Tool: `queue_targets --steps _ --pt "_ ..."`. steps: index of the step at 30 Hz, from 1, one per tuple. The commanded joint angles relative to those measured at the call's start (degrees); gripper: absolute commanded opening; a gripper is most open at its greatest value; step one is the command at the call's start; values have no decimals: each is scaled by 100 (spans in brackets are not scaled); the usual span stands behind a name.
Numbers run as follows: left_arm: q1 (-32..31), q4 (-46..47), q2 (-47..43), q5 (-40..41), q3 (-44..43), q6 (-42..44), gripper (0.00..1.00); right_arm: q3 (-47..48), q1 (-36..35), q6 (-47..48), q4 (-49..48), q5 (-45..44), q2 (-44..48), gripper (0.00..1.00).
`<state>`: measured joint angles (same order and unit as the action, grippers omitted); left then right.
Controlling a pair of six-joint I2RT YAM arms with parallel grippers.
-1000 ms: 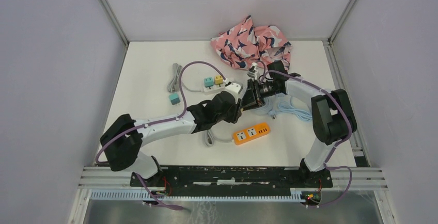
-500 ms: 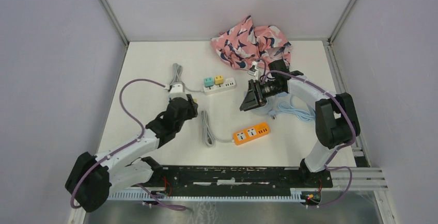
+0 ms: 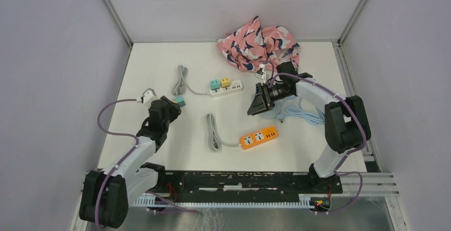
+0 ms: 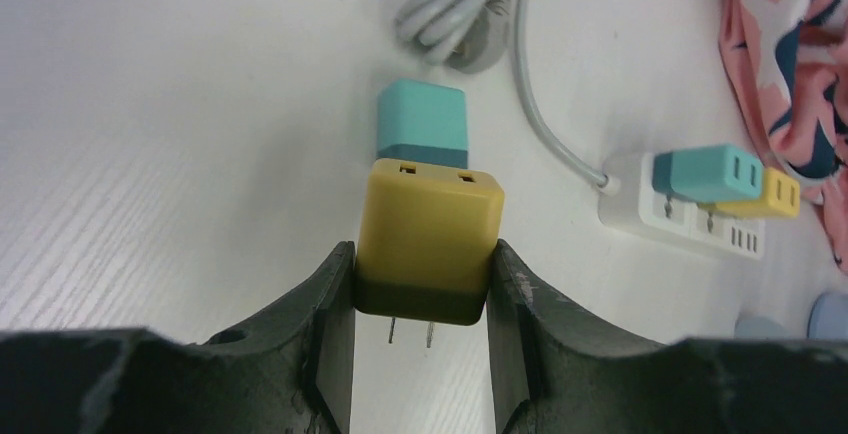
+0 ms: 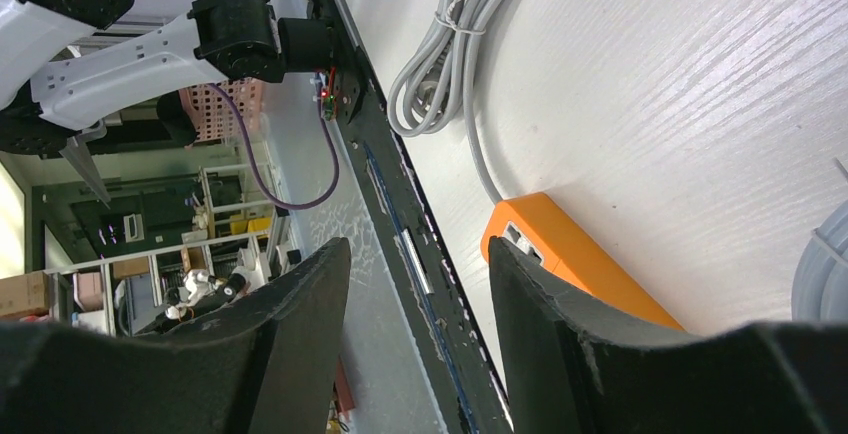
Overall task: Pull the plug off the socket
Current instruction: Place the plug at the center of the board.
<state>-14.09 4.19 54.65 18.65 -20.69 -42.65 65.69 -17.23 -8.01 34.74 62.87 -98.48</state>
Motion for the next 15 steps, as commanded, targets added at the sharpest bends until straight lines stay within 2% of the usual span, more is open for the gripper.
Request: queue_targets --steps 1,5,10,15 --pt "585 544 412 -333 -76 -690 3 286 14 119 -3 53 190 59" --pt "931 305 990 -193 -356 -1078 3 290 15 132 15 62 190 59" --pt "1048 -452 1695 194 -989 -1323 5 290 26 136 24 67 180 59" --pt "1087 -859 2429 229 -1510 -1363 9 287 20 138 33 62 157 59"
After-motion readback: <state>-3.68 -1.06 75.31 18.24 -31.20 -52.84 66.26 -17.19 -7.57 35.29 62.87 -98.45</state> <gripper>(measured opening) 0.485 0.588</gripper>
